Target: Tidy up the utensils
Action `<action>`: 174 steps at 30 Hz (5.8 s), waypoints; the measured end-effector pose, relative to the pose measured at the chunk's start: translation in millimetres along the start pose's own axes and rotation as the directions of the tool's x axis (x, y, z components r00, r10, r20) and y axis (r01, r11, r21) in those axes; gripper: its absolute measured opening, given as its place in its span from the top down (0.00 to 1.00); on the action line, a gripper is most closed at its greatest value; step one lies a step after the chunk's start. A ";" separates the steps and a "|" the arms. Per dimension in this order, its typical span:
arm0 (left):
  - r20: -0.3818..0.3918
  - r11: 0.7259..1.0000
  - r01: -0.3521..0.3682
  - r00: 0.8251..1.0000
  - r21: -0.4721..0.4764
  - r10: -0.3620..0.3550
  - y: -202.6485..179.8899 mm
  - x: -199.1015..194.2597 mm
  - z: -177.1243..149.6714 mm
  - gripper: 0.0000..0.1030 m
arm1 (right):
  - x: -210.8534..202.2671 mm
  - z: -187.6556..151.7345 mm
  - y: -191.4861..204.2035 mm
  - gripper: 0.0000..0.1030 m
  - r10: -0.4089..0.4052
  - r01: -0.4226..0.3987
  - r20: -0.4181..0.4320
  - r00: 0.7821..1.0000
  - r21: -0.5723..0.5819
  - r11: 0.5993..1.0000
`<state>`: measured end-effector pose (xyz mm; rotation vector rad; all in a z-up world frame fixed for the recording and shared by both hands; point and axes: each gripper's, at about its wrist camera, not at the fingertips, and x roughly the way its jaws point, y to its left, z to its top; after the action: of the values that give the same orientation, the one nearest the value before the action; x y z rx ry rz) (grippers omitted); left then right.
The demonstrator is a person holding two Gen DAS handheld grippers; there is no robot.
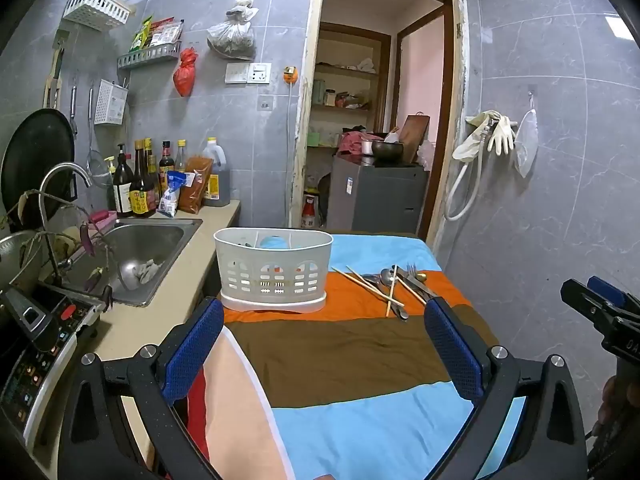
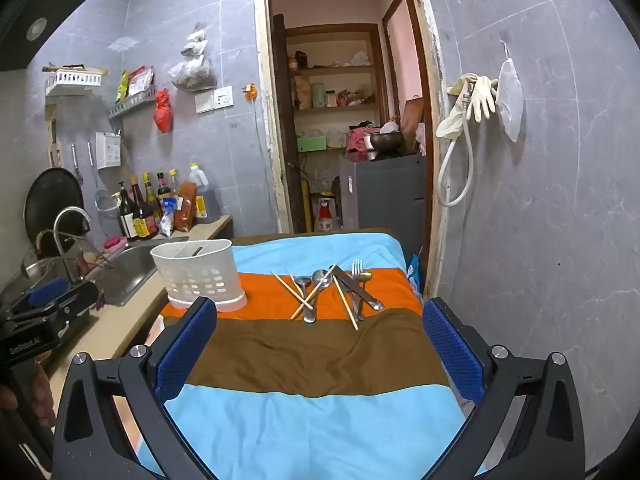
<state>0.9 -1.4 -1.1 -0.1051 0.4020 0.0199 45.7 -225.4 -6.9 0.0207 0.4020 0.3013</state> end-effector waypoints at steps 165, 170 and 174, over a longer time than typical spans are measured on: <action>-0.560 0.948 -0.171 0.828 -0.270 -0.011 -19.9 385.6 -11.4 0.98 | 405.8 -4.6 -150.4 0.76 0.364 -0.414 -0.525 0.770 0.022 0.910; -0.490 0.956 -0.119 0.871 -0.267 -0.028 -32.6 366.5 -10.5 0.98 | 387.4 -5.8 -154.0 0.76 0.355 -0.411 -0.461 0.813 -0.024 0.911; -0.551 0.959 -0.147 0.834 -0.242 -0.011 -42.1 375.4 -19.2 0.98 | 394.5 -14.3 -147.7 0.74 0.332 -0.413 -0.514 0.791 -0.048 0.910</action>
<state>340.6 -45.9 -161.6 -0.3790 0.9836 0.1201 427.9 -251.6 -182.5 -0.1391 0.8938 0.7417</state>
